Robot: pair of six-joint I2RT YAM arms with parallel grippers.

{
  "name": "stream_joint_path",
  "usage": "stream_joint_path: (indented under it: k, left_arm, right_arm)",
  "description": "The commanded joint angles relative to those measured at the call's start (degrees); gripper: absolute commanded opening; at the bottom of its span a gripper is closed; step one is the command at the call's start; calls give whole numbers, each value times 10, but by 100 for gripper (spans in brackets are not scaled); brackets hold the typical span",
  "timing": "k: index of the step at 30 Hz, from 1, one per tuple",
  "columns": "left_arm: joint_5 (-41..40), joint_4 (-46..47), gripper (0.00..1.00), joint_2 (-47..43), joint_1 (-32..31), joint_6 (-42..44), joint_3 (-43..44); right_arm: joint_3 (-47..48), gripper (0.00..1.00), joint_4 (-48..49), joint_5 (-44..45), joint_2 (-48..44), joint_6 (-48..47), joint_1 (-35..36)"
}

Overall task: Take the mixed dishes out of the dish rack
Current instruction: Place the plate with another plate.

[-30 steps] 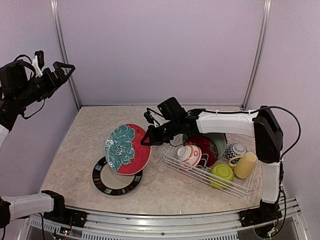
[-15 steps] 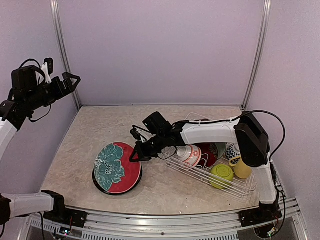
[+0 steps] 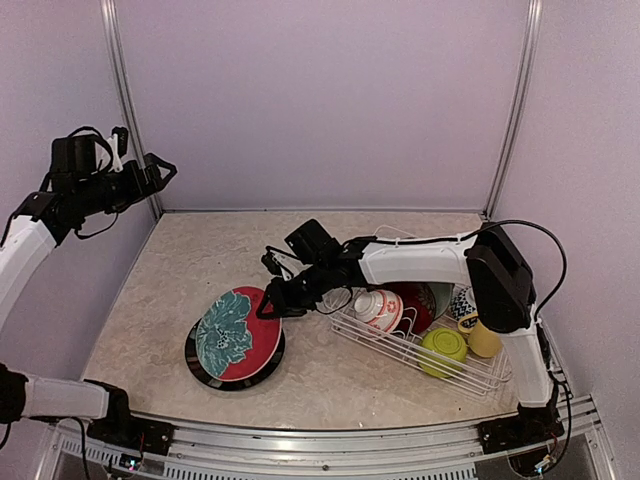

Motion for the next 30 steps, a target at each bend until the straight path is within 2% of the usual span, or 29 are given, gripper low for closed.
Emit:
stream_joint_path:
  k: [1, 4, 8, 11, 14, 19, 30]
  left_arm:
    - [31, -4, 99, 0, 1, 6, 7]
    - [34, 35, 99, -11, -4, 19, -21]
    - [51, 8, 99, 14, 2, 11, 2]
    - [56, 31, 99, 5, 4, 15, -16]
    - [60, 12, 99, 14, 7, 8, -3]
    - [83, 32, 99, -11, 5, 9, -16]
    - [90, 32, 99, 1, 4, 5, -18]
  right_arm:
    - [40, 37, -39, 44, -1, -44, 0]
    - [61, 42, -84, 77, 9, -60, 2]
    - [109, 51, -153, 135, 29, -93, 16]
    - [115, 55, -155, 132, 39, -93, 19]
    - [129, 57, -171, 139, 46, -105, 20]
    - [96, 66, -152, 159, 45, -115, 20]
    - [136, 73, -147, 158, 87, -103, 33]
